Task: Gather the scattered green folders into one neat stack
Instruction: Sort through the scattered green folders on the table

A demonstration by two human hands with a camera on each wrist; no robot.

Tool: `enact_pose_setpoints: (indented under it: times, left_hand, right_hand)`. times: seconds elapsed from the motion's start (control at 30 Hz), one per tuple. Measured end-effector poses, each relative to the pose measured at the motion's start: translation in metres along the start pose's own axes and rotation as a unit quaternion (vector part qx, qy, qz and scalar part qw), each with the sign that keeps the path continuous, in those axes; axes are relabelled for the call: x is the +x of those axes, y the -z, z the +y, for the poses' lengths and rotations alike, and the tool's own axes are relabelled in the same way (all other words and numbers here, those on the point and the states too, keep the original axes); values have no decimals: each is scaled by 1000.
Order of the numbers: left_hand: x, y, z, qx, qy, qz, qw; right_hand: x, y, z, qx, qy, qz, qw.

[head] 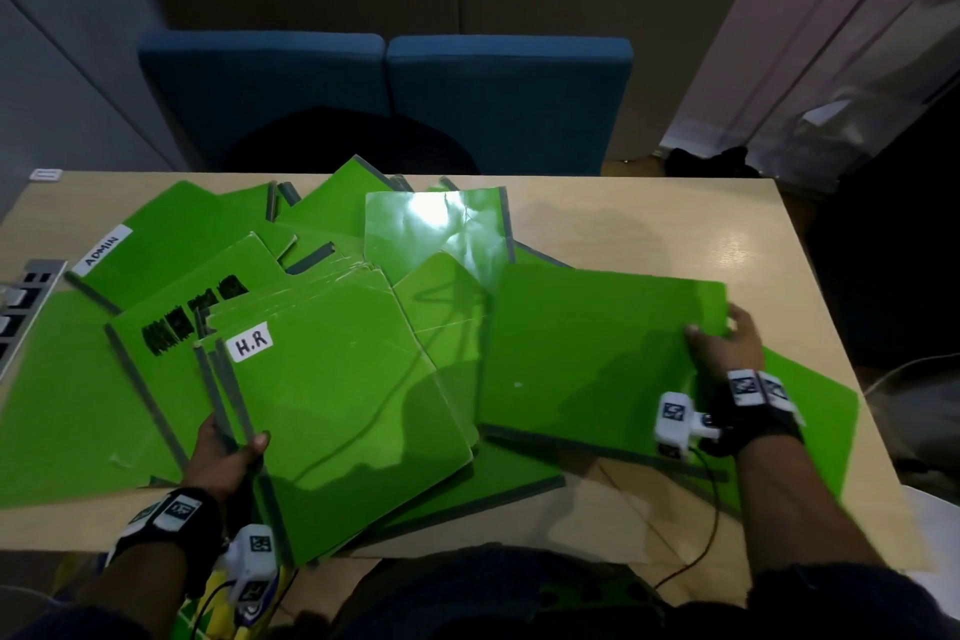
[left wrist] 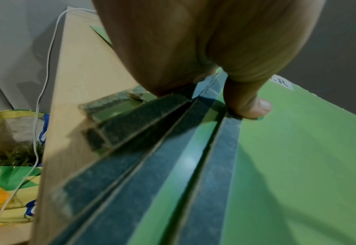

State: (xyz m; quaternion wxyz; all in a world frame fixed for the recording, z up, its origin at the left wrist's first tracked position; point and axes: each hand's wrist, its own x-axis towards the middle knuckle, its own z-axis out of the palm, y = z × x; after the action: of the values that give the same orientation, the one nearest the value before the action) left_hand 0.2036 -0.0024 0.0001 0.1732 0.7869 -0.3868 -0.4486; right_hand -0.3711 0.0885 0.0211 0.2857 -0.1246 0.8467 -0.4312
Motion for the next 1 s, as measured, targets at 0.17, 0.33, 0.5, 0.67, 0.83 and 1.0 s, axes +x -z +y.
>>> enact_pose_setpoints:
  times: [0.17,0.33,0.5,0.67,0.83,1.0]
  left_hand:
    - [4,-3,-2,-27,14,12,999]
    - [7,1,11,-127,59,33,990]
    - [-17,-9,54,-73,-60,37,995]
    - [-18,-51,81,-108,-97,-5,989]
    - [0,-98,69,-26,-26,-31,999]
    - [7,-108,58,112,-28,-36,993]
  right_hand:
    - [24,75,45,-171,-42,65,982]
    - [22,80,79,-357,-23,70,931]
    - [28,52,53,-481,116,-65,866]
    - [47,40,48,-531,67,-145,832]
    - [42,38,39,-552,82,-109,823]
    - [39,47,42,-572,66,-104,811]
